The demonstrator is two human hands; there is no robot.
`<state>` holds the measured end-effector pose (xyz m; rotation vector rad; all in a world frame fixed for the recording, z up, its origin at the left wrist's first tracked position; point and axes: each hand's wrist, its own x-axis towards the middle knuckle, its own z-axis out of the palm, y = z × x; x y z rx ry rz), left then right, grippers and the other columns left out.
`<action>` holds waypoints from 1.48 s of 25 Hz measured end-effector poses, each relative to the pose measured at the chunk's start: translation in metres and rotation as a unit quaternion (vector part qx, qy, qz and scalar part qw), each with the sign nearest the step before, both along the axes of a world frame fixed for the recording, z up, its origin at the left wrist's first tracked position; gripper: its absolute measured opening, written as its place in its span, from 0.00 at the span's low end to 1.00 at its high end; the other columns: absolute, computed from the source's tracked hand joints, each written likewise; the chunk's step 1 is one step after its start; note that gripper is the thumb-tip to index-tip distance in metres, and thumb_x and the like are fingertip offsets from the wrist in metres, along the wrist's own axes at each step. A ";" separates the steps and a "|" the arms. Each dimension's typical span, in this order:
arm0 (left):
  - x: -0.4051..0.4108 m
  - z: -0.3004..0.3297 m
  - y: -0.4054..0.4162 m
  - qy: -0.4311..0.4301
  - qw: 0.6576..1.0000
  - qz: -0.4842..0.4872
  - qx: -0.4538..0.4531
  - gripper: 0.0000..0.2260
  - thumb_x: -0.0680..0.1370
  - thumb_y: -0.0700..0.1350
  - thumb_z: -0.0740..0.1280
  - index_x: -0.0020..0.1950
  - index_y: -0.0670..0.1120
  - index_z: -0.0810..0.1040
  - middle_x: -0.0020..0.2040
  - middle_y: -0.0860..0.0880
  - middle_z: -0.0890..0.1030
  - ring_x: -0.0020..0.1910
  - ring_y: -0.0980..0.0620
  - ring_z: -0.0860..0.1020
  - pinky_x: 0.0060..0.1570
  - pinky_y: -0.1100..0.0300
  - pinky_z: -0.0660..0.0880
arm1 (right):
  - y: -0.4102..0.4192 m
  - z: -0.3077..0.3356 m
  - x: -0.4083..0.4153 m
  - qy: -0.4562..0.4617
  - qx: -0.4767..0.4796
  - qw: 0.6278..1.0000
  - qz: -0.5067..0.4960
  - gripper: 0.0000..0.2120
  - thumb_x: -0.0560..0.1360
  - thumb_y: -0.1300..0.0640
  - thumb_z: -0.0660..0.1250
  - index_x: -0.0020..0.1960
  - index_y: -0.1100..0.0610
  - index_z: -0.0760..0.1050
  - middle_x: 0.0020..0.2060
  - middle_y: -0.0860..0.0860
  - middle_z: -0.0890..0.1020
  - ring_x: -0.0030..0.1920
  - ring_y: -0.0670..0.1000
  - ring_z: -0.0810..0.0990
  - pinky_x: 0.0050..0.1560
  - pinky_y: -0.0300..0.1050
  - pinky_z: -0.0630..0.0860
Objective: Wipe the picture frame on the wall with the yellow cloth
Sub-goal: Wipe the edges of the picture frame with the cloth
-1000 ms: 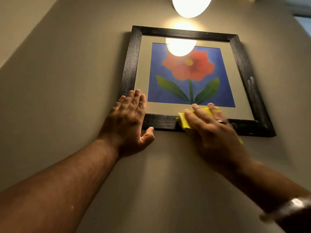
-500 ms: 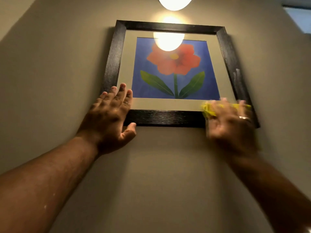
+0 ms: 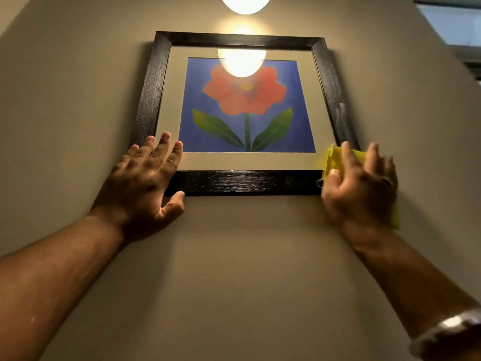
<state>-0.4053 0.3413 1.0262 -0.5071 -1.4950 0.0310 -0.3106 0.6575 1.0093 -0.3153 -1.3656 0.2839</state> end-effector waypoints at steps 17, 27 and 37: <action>-0.001 -0.003 -0.003 0.000 1.000 -0.001 0.001 0.36 0.72 0.59 0.53 0.78 0.46 0.53 0.79 0.42 0.55 0.77 0.40 0.56 0.75 0.42 0.56 | -0.107 -0.002 -0.031 -0.066 0.250 0.964 0.053 0.27 0.75 0.51 0.58 0.73 0.48 0.60 0.76 0.57 0.61 0.76 0.61 0.51 0.76 0.57 0.44; 0.001 -0.001 -0.003 -0.007 1.000 0.001 -0.002 0.36 0.71 0.60 0.53 0.78 0.50 0.53 0.79 0.42 0.54 0.77 0.39 0.57 0.74 0.41 0.57 | 0.039 -0.026 0.004 -0.041 0.161 0.986 0.013 0.29 0.71 0.51 0.59 0.73 0.51 0.63 0.74 0.64 0.60 0.72 0.69 0.59 0.72 0.64 0.59; -0.003 0.001 0.000 -0.012 1.000 0.004 0.014 0.37 0.72 0.72 0.44 0.78 0.57 0.48 0.79 0.40 0.52 0.77 0.38 0.56 0.73 0.40 0.59 | 0.039 0.165 0.033 -0.201 0.197 0.959 0.018 0.27 0.79 0.51 0.51 0.76 0.45 0.47 0.78 0.53 0.42 0.77 0.60 0.39 0.75 0.61 0.44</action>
